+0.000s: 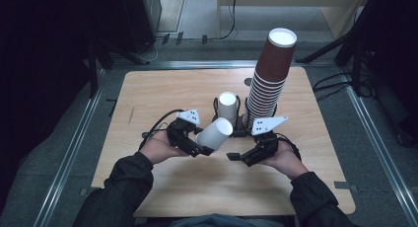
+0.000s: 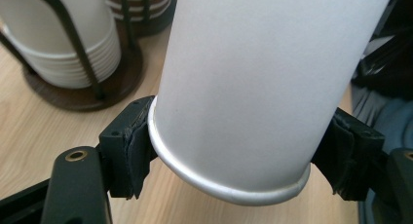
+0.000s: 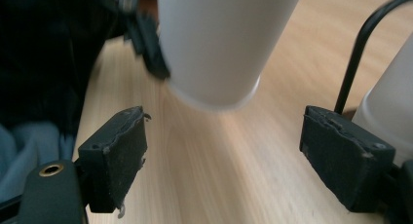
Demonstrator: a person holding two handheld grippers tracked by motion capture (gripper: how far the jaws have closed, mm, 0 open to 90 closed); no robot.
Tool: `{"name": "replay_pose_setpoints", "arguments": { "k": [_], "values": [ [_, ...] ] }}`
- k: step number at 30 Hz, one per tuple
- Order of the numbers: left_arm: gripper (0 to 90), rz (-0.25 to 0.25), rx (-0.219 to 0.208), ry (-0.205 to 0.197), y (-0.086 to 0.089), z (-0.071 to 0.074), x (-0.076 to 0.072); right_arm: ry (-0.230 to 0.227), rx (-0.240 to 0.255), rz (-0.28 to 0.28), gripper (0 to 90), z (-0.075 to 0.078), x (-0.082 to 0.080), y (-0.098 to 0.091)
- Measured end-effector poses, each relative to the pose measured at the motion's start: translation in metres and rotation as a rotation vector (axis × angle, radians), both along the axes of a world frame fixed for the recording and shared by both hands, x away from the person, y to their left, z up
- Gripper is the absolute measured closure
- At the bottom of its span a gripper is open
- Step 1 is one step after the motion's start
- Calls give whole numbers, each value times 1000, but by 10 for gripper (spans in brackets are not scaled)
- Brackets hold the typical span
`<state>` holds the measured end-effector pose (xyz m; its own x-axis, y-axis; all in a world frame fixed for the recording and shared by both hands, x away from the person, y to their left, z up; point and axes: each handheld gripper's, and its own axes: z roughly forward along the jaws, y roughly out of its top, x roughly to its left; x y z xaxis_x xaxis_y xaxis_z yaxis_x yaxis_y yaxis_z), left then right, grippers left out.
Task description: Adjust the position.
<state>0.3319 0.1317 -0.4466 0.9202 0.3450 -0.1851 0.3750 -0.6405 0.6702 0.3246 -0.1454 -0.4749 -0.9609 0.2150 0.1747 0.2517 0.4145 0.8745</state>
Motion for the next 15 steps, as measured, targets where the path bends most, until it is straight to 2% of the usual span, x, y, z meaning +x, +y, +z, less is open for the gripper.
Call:
{"name": "replay_pose_setpoints", "arguments": {
  "k": [1, 2, 3, 4, 5, 8, 10, 12, 13, 14, 15],
  "values": [
    [240, -4, 27, -11, 0, 0, 0, 1, -22, 8, 172, -1, -1, 0],
    [240, -4, 27, -11, 0, 0, 0, 1, -22, 8, 172, -1, -1, 0],
    [240, -4, 53, -15, 0, -1, -1, 4, -42, 18, 172, -2, -2, 1],
    [240, -10, 83, -26, 0, -1, -1, 4, -55, 17, 172, -3, -3, 1],
    [240, -13, 145, -42, -3, -4, -2, -1, -71, 19, 172, -4, -5, 2],
    [240, -18, 229, -58, -7, -9, -3, -4, -74, 16, 182, -4, -4, 2],
    [240, -29, 264, -49, -9, -12, -3, -5, -76, 8, 185, -4, -3, 2],
    [241, -40, 279, -11, -11, -15, -2, -10, -77, 0, 186, -5, -2, 2],
    [241, -40, 279, -11, -11, -15, -2, -10, -77, 0, 186, -5, -2, 2],
    [242, -59, 306, 0, -13, -17, -2, -13, -78, -6, 186, -5, -1, 3],
    [242, -58, 312, 6, -15, -18, -3, -8, -77, -6, 186, -5, -1, 3]
  ]
}}
